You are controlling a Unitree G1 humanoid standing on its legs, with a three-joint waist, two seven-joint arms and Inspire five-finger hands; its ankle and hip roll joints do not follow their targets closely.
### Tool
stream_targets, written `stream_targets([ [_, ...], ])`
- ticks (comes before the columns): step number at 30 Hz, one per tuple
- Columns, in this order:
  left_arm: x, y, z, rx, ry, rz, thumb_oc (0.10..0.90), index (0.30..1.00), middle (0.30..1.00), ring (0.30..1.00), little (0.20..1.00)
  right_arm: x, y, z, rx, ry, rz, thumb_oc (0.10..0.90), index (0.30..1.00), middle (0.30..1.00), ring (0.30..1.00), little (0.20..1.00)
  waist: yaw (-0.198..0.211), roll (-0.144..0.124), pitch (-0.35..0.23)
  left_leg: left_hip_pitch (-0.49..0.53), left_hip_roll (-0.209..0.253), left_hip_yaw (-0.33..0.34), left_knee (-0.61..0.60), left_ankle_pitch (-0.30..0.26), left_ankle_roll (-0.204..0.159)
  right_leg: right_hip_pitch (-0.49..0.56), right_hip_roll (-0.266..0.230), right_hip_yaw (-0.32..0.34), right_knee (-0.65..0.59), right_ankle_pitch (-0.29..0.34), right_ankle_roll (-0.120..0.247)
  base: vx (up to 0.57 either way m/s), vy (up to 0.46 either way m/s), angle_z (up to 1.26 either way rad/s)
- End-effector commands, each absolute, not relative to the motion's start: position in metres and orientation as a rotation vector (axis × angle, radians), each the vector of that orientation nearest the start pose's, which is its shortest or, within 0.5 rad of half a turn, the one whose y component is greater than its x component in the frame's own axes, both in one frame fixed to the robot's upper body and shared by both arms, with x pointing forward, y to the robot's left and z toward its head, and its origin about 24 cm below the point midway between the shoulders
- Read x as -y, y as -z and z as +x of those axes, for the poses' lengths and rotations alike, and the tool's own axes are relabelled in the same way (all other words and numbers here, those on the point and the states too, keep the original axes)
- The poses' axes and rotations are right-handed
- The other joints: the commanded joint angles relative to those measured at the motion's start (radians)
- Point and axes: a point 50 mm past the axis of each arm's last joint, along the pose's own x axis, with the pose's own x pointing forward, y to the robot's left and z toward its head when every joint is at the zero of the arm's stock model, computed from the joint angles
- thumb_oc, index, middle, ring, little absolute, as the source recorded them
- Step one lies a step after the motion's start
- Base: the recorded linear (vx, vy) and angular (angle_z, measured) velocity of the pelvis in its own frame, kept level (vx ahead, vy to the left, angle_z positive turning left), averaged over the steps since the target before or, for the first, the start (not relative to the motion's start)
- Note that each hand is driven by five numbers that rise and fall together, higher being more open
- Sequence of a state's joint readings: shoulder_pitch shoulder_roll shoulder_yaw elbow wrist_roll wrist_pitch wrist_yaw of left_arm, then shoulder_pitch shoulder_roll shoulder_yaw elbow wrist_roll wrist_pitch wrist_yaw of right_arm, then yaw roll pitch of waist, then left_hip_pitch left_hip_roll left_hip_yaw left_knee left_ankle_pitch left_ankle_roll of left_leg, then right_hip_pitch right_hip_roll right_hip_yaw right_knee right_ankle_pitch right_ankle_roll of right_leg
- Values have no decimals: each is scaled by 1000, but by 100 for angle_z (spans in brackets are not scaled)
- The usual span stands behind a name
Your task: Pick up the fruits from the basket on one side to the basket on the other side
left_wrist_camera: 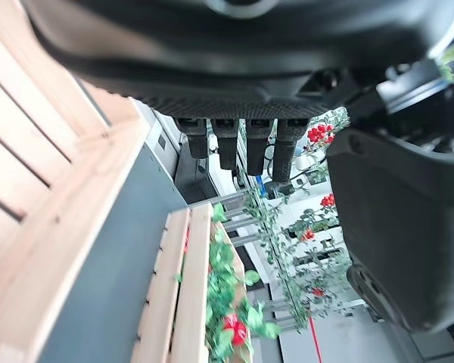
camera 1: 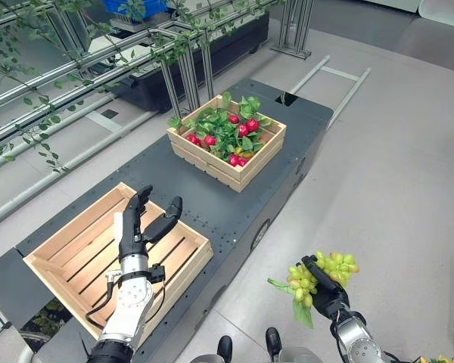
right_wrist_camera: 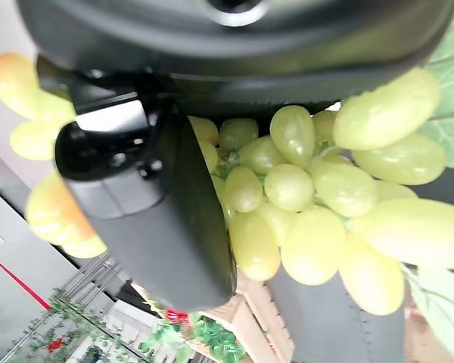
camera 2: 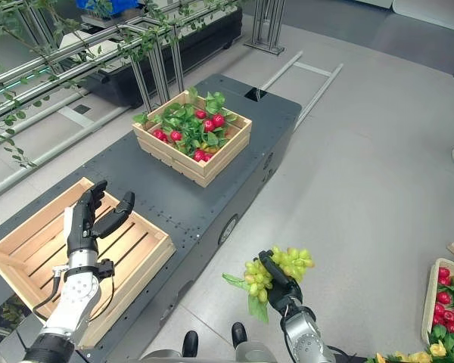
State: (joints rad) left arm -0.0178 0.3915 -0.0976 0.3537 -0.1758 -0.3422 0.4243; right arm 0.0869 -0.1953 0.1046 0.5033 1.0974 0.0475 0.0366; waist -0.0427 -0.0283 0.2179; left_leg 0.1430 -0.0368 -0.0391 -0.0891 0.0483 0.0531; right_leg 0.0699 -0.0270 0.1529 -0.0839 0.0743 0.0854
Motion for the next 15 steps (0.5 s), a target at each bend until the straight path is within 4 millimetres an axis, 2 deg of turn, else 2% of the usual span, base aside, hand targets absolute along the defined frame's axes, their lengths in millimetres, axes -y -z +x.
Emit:
stream_targets([
  [1, -233, -59, 266, 283, -338, 182, 800, 900, 900, 900, 900, 181, 57, 214, -439, 140, 860, 400, 300, 300, 300, 300, -37, -3, -81, -65, -9, 58, 199, -219, 14, -11, -52, -10, 72, -58, 5, -101, 178, -46],
  [3, -228, -60, 270, 291, -312, 179, 800, 900, 900, 900, 900, 181, 58, 212, -440, 151, 865, 400, 300, 300, 300, 300, -52, -8, -63, -81, -16, 91, 251, -251, 29, -39, -59, 16, 84, -37, 19, -141, 212, -52],
  [4, -225, -62, 272, 299, -293, 191, 800, 900, 900, 900, 900, 182, 62, 208, -443, 171, 880, 400, 300, 300, 300, 300, -64, -11, -51, -90, -31, 107, 268, -265, 40, -62, -71, 33, 65, 12, 36, -139, 183, -42],
  [5, -225, -62, 273, 299, -293, 191, 800, 900, 900, 900, 900, 182, 62, 208, -443, 171, 881, 400, 300, 300, 300, 300, -63, -11, -51, -91, -31, 108, 269, -266, 40, -62, -71, 33, 64, 13, 37, -186, 203, -48],
  [6, -225, -61, 273, 294, -288, 208, 800, 900, 900, 900, 900, 183, 65, 205, -455, 174, 893, 400, 300, 300, 300, 300, -60, -12, -43, -87, -36, 125, 265, -263, 36, -78, -92, -4, 37, 67, 45, -120, 99, -47],
  [7, -228, -61, 271, 291, -296, 220, 800, 900, 900, 900, 900, 183, 65, 205, -459, 168, 896, 400, 300, 300, 300, 300, -52, -11, -37, -78, -32, 143, 252, -254, 28, -86, -103, -50, 32, 89, 47, -201, 139, -64],
  [8, -236, -61, 264, 281, -332, 233, 800, 900, 900, 900, 900, 180, 65, 205, -473, 131, 898, 400, 300, 300, 300, 300, -33, -5, -24, -49, -16, 192, 218, -236, 13, -112, -125, -178, 82, 125, 57, -191, 108, -86],
  [9, -245, -60, 258, 269, -359, 233, 800, 900, 900, 900, 900, 177, 64, 206, -480, 108, 903, 400, 300, 300, 300, 300, -15, 1, -18, -32, -4, 235, 188, -218, 4, -135, -147, -268, 149, 148, 64, -210, 191, -146],
  [10, -257, -57, 248, 246, -394, 232, 800, 900, 900, 900, 900, 172, 64, 209, -481, 68, 903, 400, 300, 300, 300, 300, 8, 34, -9, 5, 22, 269, 126, -194, -2, -131, -172, -364, 333, 86, 58, -152, 158, -173],
  [11, -259, -56, 246, 241, -393, 231, 800, 900, 900, 900, 900, 172, 63, 209, -477, 63, 905, 400, 300, 300, 300, 300, 12, 38, -8, 10, 24, 272, 114, -188, -1, -133, -176, -369, 357, 71, 54, -121, 137, -203],
  [13, -265, -53, 244, 211, -383, 218, 800, 900, 900, 900, 900, 169, 63, 209, -472, 54, 912, 400, 300, 300, 300, 300, 23, 53, -19, 10, 26, 277, 82, -176, 9, -115, -183, -396, 513, -10, 25, -82, 40, -144],
  [14, -265, -47, 242, 173, -389, 198, 800, 900, 900, 900, 900, 166, 64, 210, -474, 49, 914, 400, 300, 300, 300, 300, 39, 57, -35, 2, 25, 288, 82, -178, 13, -94, -198, -433, 580, -67, 7, -51, -79, -64],
  [15, -264, -38, 240, 123, -396, 156, 800, 900, 900, 900, 900, 161, 65, 211, -477, 48, 921, 400, 300, 300, 300, 300, 53, 49, -50, -8, 24, 297, 91, -179, 12, -53, -197, -458, 537, -96, 1, -33, -118, -46],
])
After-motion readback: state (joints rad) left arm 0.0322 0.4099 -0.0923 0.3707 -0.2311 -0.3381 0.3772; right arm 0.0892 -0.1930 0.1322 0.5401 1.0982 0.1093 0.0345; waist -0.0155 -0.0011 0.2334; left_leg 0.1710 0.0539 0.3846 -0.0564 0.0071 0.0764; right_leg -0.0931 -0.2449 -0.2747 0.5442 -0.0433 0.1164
